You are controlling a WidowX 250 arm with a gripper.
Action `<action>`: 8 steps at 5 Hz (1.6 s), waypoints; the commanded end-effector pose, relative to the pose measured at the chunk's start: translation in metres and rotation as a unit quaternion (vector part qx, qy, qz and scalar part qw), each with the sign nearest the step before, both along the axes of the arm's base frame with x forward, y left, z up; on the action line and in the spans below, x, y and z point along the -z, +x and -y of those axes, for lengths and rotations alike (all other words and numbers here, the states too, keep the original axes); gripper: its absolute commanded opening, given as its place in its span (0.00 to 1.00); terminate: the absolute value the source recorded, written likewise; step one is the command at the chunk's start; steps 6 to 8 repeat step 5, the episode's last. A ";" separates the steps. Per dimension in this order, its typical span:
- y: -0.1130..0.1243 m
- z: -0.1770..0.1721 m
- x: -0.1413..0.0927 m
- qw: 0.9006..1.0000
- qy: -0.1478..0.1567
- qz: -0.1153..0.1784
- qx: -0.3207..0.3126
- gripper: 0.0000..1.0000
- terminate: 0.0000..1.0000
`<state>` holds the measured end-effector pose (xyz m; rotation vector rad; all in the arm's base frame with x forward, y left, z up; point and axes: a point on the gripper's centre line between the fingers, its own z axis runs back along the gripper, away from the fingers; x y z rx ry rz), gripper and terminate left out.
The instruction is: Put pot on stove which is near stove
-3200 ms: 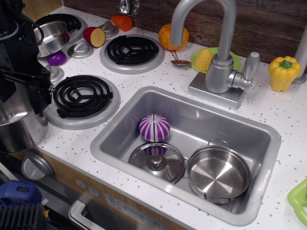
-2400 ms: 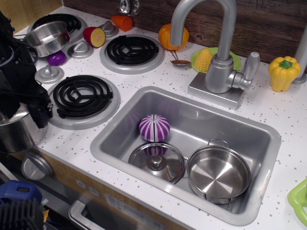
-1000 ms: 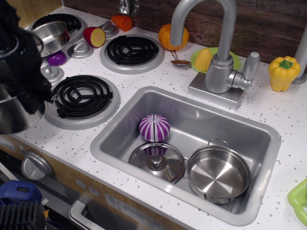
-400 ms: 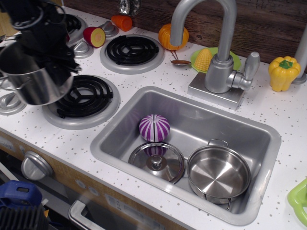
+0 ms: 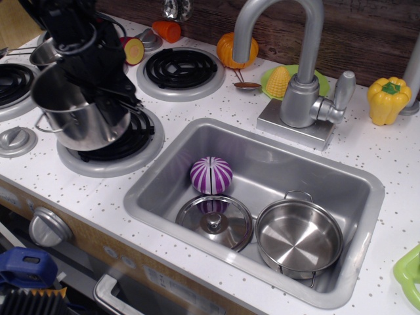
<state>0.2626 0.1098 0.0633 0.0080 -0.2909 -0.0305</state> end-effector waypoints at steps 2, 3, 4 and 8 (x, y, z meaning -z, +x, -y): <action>0.016 0.003 -0.001 1.000 0.003 0.023 0.014 0.00 0.00; 0.022 -0.001 0.003 0.999 -0.002 0.021 0.025 0.00 0.00; 0.025 -0.003 0.004 0.999 -0.003 0.018 0.030 0.00 0.00; 0.026 -0.005 0.008 0.999 -0.010 0.018 0.033 0.00 1.00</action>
